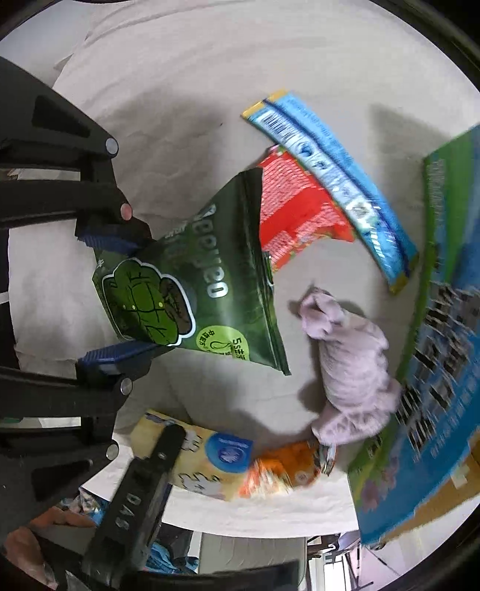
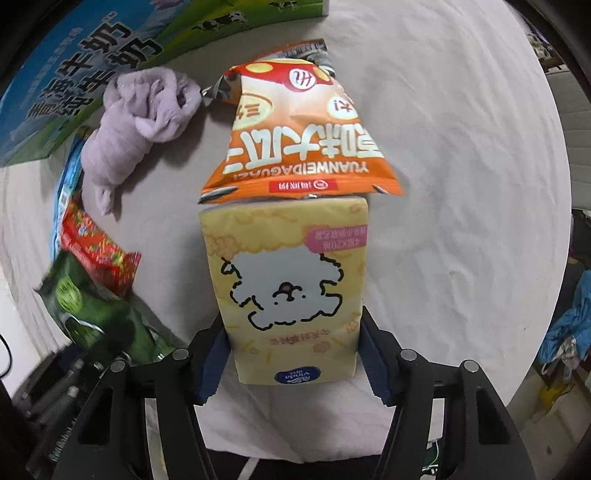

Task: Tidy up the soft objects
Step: 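Carry both items into the cardboard box and open both tools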

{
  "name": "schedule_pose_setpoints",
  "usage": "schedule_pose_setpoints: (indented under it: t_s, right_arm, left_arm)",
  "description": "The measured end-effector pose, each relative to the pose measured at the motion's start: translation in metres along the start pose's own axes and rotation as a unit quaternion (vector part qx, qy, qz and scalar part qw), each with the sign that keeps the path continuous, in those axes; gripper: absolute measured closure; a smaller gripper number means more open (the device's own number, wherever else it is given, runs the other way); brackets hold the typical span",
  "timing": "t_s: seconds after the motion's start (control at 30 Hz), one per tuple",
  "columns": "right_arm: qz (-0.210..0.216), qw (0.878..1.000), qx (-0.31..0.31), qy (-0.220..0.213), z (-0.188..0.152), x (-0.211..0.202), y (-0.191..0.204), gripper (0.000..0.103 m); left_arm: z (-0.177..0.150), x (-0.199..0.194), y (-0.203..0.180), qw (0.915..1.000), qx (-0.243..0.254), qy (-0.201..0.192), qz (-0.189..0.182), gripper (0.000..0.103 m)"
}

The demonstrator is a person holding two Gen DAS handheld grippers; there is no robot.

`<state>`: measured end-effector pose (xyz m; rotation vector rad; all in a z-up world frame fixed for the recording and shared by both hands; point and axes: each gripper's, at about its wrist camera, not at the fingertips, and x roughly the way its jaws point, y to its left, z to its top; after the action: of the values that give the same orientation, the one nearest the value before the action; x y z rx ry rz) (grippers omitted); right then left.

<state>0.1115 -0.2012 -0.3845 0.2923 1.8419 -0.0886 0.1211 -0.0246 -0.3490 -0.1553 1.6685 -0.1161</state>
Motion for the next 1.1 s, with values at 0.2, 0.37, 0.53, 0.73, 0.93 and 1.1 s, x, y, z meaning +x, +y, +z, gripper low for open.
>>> schedule_pose_setpoints:
  t_s: [0.2,0.37,0.53,0.73,0.93,1.1]
  right_arm:
    - [0.031,0.999,-0.026,-0.011,0.004,-0.025,-0.011,0.038]
    - [0.058,0.996,-0.045,-0.043,-0.001,-0.084,-0.013,0.038]
    - [0.083,0.990,-0.070,-0.091,-0.012,-0.152,-0.015,0.038]
    - [0.112,0.977,-0.097,-0.152,-0.027,-0.216,0.000,0.038]
    - [0.122,0.966,-0.110,-0.201,-0.001,-0.265,0.019,0.038]
    - [0.107,0.962,-0.111,-0.224,0.041,-0.294,0.035,0.038]
  left_arm:
    - [-0.002,-0.055,-0.010,0.9991,0.020,-0.031,0.021,0.065]
    - [0.014,-0.100,-0.019,0.9966,0.037,-0.070,0.023,0.065]
    - [0.015,-0.148,-0.033,0.9923,0.053,-0.111,0.010,0.065]
    - [0.030,-0.198,-0.051,0.9848,0.072,-0.158,-0.008,0.065]
    - [0.071,-0.227,-0.056,0.9767,0.088,-0.195,-0.010,0.065]
    - [0.123,-0.227,-0.054,0.9758,0.092,-0.199,-0.004,0.065]
